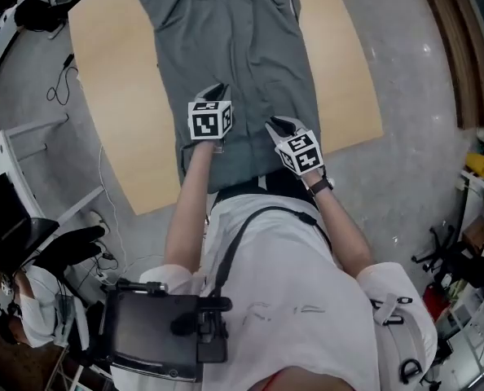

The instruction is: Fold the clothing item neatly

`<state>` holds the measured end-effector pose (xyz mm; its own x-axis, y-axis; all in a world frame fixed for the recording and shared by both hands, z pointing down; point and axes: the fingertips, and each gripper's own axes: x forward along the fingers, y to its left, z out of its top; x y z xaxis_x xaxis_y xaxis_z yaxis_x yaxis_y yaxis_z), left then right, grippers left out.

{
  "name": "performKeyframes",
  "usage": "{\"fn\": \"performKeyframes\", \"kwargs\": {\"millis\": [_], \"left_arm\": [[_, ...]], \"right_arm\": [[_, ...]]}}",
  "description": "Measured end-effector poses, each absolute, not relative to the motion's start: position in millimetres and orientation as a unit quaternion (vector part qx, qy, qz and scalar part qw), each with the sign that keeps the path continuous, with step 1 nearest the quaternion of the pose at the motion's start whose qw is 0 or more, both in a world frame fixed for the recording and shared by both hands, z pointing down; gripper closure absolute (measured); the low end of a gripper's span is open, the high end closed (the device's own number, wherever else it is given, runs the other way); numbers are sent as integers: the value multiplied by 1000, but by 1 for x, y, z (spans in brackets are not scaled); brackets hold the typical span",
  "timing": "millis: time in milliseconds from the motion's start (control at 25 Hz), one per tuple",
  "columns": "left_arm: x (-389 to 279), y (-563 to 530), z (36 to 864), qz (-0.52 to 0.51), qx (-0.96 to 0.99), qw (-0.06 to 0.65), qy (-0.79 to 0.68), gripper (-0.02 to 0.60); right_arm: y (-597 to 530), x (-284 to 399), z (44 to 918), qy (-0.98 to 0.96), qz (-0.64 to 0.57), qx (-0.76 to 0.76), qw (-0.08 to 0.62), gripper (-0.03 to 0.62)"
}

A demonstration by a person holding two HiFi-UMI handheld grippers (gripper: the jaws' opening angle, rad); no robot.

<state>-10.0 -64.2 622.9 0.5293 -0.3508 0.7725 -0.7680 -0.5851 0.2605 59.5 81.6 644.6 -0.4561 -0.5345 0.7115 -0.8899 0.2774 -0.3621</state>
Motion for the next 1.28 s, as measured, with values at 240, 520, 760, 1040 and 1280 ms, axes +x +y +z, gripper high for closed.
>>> {"fn": "performKeyframes", "kwargs": {"millis": [240, 520, 760, 1040, 1280], "left_arm": [[41, -188, 614, 342, 849, 240, -324, 525], [95, -337, 631, 303, 858, 267, -318, 523], [130, -407, 668, 330, 852, 298, -277, 523], [151, -429, 706, 359, 830, 351, -242, 574], [151, -459, 698, 381, 837, 286, -269, 575]], "right_arm": [[67, 65, 643, -748, 388, 495, 212, 525], [86, 57, 642, -731, 425, 494, 202, 526], [95, 44, 652, -720, 450, 493, 192, 508], [104, 39, 677, -699, 462, 490, 239, 523], [114, 45, 683, -676, 475, 518, 223, 589]]}}
